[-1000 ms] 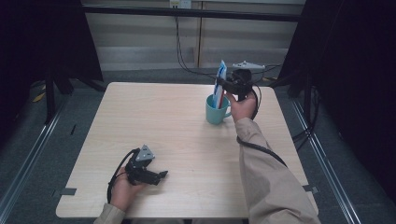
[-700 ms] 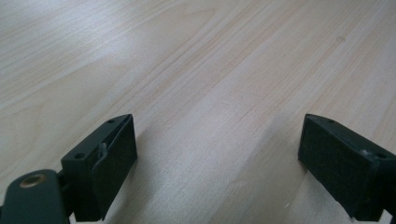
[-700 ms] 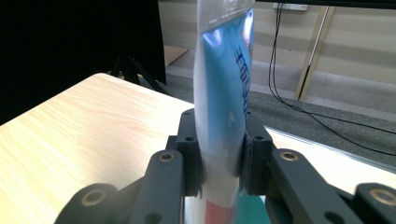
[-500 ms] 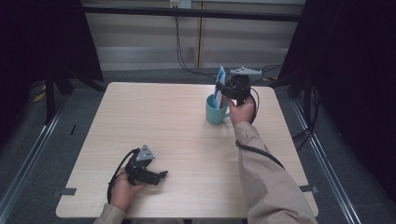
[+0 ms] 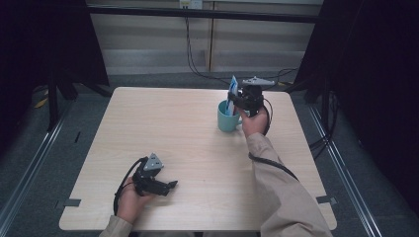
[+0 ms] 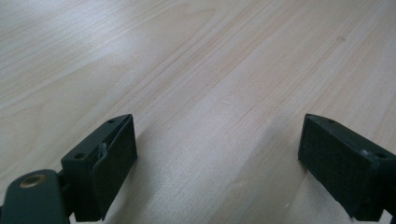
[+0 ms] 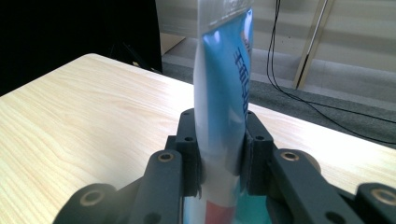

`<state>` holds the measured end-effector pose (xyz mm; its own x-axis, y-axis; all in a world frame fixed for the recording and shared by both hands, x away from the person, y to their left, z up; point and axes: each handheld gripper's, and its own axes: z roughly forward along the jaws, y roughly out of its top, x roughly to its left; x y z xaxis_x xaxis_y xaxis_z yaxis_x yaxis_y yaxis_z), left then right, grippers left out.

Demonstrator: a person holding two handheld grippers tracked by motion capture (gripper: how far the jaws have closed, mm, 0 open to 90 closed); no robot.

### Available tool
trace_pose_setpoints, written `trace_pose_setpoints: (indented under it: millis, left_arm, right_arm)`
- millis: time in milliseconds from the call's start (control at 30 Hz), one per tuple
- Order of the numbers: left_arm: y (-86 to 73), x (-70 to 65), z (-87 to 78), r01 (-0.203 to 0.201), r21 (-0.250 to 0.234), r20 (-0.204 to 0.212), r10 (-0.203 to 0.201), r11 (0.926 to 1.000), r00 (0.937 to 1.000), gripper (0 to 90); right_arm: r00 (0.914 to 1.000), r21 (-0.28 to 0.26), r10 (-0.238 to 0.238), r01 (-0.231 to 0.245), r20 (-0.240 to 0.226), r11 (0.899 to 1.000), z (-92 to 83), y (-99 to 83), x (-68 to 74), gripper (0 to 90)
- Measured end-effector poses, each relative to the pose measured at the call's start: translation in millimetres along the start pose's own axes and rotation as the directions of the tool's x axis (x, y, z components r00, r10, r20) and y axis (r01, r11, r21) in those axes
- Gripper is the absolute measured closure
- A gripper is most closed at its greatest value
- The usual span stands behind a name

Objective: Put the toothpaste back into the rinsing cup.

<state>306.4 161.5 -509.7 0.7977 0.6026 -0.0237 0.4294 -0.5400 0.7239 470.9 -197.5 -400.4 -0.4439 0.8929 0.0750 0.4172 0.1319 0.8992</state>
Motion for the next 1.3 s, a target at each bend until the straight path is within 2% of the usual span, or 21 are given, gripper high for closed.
trace_pose_setpoints:
  millis: [133,233,367,533,733,933,1033,1300]
  left_arm:
    - [0.0,0.0,0.0,0.0,0.0,0.0,0.0,1.0,1.0,11.3]
    - [0.0,0.0,0.0,0.0,0.0,0.0,0.0,1.0,1.0,11.3]
    - [0.0,0.0,0.0,0.0,0.0,0.0,0.0,1.0,1.0,11.3]
    - [0.0,-0.1,0.0,0.001,0.0,0.0,-0.001,1.0,1.0,11.3]
    - [0.1,-0.5,0.1,0.004,0.002,-0.001,-0.004,1.0,1.0,11.3]
    - [0.1,-0.5,0.1,0.004,0.002,0.0,-0.004,1.0,1.0,11.3]
    - [0.1,-0.5,0.1,0.005,0.002,0.0,-0.005,1.0,1.0,11.3]
    - [0.1,-0.6,0.1,0.005,0.003,0.0,-0.005,1.0,1.0,11.3]
  right_arm:
    - [0.9998,-0.009,0.018,-0.018,-0.001,1.0,0.5,-3.9,-1.6,73.1]
    - [0.9999,-0.005,0.009,-0.009,0.003,1.0,-0.2,-3.6,-1.5,72.6]
    - [0.9996,-0.005,0.029,-0.029,0.002,1.0,-2.0,-4.3,-6.4,72.1]
    - [0.9997,0.002,0.026,-0.026,0.004,1.0,-6.0,-5.3,-12.4,71.3]
    - [0.9978,-0.016,0.066,-0.066,0.0,0.998,-9.8,-9.9,-19.0,70.2]
    - [0.9966,-0.017,0.082,-0.081,0.012,0.997,-13.7,-11.9,-26.1,68.3]
    - [0.9974,-0.015,0.072,-0.071,0.006,0.997,-14.0,-11.9,-25.7,67.5]
    - [0.9983,-0.015,0.052,-0.052,0.023,0.999,-16.0,-11.4,-26.4,64.3]
